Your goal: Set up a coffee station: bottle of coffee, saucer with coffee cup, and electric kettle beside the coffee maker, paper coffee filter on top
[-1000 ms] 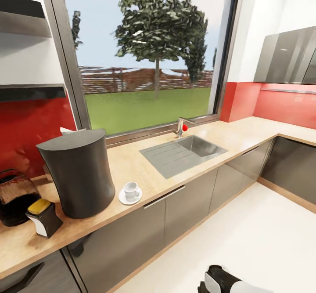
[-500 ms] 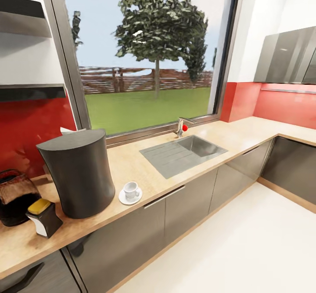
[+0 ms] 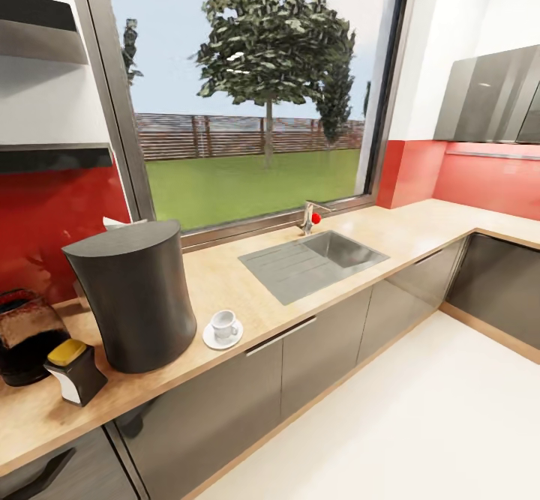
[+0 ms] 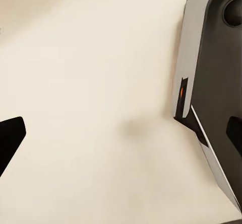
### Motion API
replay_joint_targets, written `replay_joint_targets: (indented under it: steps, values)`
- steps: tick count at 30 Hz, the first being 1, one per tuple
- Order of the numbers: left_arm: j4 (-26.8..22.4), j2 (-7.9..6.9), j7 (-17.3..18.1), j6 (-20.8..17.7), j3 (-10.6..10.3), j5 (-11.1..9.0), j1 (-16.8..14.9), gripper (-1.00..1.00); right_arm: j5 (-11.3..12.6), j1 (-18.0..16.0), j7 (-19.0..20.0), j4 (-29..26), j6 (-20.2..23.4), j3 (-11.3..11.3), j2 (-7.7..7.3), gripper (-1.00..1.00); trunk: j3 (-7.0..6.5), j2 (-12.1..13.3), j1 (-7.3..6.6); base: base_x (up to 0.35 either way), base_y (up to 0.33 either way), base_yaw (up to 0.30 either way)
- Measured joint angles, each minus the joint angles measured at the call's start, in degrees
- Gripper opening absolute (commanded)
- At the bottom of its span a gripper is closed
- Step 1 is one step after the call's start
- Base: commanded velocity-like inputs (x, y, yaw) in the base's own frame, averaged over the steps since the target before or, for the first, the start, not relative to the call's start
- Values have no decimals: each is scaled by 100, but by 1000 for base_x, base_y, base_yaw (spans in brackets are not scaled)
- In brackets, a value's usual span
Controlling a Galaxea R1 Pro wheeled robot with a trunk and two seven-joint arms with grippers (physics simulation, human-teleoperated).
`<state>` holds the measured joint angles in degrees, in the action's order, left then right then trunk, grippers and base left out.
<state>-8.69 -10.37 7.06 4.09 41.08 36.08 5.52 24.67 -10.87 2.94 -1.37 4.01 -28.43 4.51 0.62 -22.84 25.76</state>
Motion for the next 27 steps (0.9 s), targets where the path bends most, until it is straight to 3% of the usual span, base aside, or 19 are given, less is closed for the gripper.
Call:
replay_joint_targets:
  steps: [16,23,27]
  values:
    - [0,-2,-1,-45,26,7,0,100,47,0,-76,-12,-107,22,-29,100,0,0,0,0,0,0]
    - [0,5,-1,-53,26,-5,0,100,41,2,-81,-160,-467,21,-52,100,0,0,0,0,0,0]
    - [-6,131,-6,-60,15,2,-12,100,42,2,-83,-171,-548,11,-52,100,0,0,0,0,0,0]
